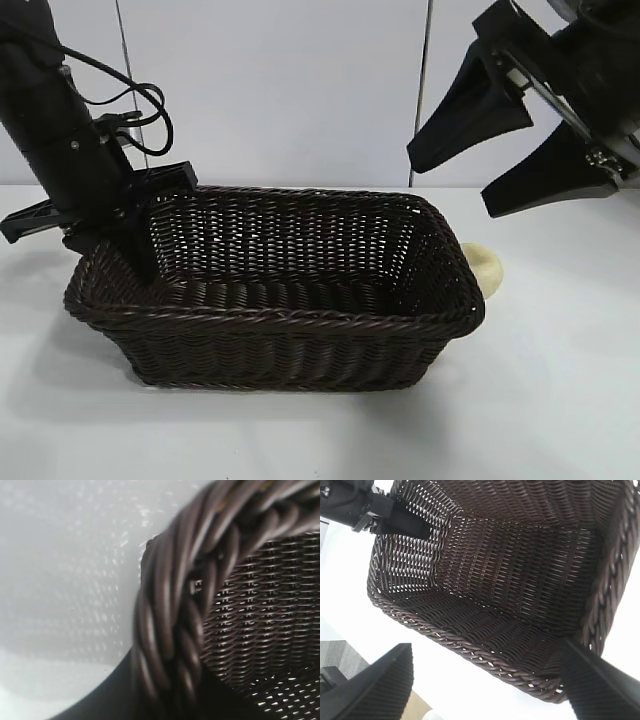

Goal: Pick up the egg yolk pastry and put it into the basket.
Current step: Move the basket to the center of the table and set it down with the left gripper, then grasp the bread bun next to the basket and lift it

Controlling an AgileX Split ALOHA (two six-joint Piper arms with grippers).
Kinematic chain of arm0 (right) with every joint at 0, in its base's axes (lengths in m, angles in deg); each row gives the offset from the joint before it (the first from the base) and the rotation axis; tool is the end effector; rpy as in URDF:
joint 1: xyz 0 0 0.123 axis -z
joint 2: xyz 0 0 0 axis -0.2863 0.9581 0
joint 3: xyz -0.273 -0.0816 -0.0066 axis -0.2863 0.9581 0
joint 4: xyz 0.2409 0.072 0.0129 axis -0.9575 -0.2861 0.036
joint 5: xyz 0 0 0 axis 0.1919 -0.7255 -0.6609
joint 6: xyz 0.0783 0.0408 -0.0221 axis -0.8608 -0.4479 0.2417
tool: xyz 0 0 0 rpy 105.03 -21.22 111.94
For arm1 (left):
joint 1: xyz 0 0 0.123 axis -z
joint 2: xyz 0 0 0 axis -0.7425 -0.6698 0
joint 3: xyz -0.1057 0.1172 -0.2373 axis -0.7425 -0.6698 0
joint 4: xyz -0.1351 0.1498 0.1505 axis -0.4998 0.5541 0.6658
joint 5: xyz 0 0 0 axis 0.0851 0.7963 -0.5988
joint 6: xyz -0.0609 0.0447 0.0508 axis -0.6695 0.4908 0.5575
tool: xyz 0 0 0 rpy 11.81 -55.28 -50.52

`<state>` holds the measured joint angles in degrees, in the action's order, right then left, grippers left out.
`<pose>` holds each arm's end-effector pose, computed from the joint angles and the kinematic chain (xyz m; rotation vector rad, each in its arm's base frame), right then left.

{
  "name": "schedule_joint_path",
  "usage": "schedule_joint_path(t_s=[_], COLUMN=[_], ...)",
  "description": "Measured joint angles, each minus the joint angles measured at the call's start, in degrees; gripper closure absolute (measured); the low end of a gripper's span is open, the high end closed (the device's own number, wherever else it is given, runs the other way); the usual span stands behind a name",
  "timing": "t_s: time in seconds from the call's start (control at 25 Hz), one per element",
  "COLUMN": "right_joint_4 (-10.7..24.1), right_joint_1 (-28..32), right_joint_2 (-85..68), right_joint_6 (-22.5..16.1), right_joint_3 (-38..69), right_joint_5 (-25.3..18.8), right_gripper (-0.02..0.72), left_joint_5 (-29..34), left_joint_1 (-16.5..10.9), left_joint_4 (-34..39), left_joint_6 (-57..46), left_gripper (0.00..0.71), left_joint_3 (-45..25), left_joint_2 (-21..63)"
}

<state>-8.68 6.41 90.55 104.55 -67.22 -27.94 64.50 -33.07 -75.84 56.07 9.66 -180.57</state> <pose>0.2608 0.0963 0.2555 -0.3276 2.5187 0.8229 0.3736 -0.1277 0.1559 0.0973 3.0504 -0.5046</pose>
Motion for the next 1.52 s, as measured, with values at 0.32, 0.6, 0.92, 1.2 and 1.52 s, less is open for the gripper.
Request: schedule_joint_path(t_s=[0.32, 0.6, 0.92, 1.2, 1.52], right_joint_4=[0.0, 0.0, 0.0, 0.0, 0.0], right_joint_1=[0.0, 0.0, 0.0, 0.0, 0.0], right_joint_2=[0.0, 0.0, 0.0, 0.0, 0.0], right_joint_6=[0.0, 0.0, 0.0, 0.0, 0.0], right_joint_3=[0.0, 0.0, 0.0, 0.0, 0.0], right_joint_5=[0.0, 0.0, 0.0, 0.0, 0.0], right_gripper=[0.125, 0.125, 0.125, 0.125, 0.125], left_joint_5=[5.1, 13.7, 16.2, 16.7, 17.5], left_joint_1=[0.0, 0.0, 0.0, -4.7, -13.9], left_joint_4=[0.7, 5.8, 11.7, 17.1, 18.2], left_joint_6=[1.4, 1.7, 1.6, -0.4, -0.8], left_gripper=[0.137, 0.112, 0.112, 0.112, 0.112], left_joint_3=[3.3, 9.8, 12.4, 12.4, 12.4], left_joint_2=[0.0, 2.3, 8.3, 8.3, 8.3])
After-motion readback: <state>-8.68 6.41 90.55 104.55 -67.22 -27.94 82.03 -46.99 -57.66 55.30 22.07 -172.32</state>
